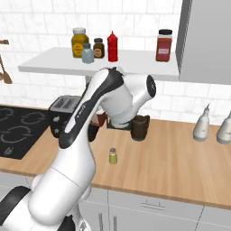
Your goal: Put the shaker and condiment bottle from the counter next to their counterparts in the cabinet.
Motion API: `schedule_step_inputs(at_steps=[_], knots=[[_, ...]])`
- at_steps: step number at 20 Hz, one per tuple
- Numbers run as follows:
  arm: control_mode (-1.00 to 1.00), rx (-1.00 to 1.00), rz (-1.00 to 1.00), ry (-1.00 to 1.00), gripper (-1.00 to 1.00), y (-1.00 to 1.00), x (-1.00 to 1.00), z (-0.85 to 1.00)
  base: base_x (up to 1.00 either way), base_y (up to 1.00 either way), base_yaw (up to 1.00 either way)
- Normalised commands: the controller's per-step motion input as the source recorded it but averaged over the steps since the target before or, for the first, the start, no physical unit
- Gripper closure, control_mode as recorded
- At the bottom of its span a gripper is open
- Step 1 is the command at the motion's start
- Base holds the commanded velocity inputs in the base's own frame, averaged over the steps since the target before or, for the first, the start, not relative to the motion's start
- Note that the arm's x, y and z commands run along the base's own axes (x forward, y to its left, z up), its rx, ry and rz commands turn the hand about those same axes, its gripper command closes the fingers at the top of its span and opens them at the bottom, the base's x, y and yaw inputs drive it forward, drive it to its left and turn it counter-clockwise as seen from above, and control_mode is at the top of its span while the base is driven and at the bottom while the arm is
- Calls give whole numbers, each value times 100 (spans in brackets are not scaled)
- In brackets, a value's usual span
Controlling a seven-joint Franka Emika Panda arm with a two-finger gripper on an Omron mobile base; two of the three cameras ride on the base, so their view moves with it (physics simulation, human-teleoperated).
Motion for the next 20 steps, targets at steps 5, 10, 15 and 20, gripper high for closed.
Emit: schedule_step_inputs(at_steps=[5, 10, 15, 20], knots=[[-100, -22, 4, -12, 100, -14, -18, 23, 0, 0, 0], [-100, -11, 1, -4, 100, -1, -7, 8, 0, 0, 0], [-100, 0, -1, 0, 100, 0, 0, 2, 0, 0, 0], [-100, 0, -9, 12, 100, 0, 0, 37, 0, 0, 0]])
